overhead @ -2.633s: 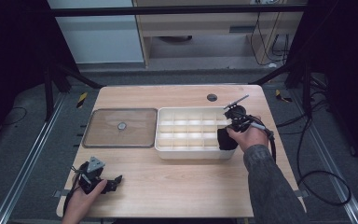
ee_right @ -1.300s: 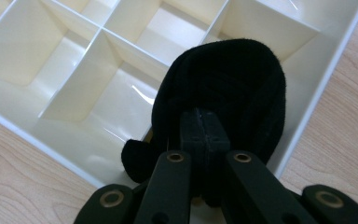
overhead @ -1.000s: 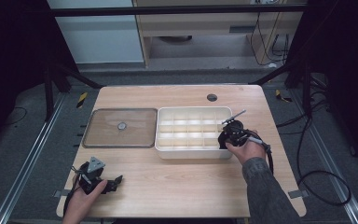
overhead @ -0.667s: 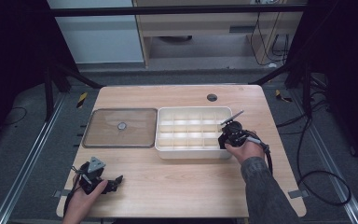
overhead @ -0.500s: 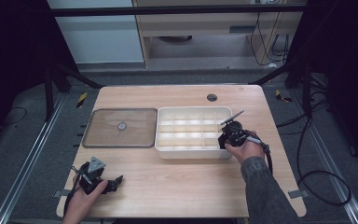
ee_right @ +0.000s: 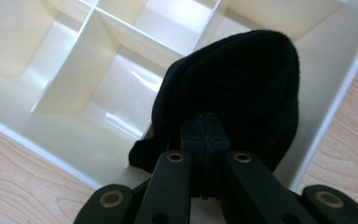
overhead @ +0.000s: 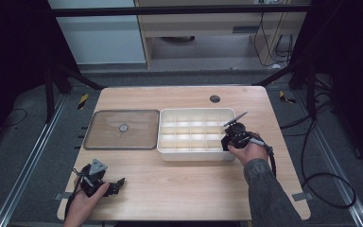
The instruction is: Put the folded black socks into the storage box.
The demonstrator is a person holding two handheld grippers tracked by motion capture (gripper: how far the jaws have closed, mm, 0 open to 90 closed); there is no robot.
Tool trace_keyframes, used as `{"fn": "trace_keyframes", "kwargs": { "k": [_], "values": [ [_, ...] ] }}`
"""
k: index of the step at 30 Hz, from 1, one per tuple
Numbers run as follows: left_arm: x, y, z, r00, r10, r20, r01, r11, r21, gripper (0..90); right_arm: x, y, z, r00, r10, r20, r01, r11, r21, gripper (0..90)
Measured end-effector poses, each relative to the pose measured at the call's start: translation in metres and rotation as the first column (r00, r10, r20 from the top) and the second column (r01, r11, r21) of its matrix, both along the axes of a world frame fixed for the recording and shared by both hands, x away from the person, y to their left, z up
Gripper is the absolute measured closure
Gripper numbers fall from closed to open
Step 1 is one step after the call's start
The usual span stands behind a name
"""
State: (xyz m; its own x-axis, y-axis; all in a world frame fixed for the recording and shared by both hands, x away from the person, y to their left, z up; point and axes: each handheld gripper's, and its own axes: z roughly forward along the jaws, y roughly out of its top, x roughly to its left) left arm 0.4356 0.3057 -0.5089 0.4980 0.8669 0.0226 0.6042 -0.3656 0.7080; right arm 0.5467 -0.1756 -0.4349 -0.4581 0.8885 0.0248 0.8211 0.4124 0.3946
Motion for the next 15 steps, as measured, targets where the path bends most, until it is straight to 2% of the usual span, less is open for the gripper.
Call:
{"fn": "trace_keyframes", "kwargs": {
  "k": [15],
  "values": [
    [0.0, -0.0005, -0.0002, 1.0, 0.001, 0.002, -0.001, 1.0, -0.004, 0.0, 0.0006, 0.0002, 0.0, 0.9998, -0.008, -0.015, 0.008, 1.0, 0.002, 90.0]
  ]
}}
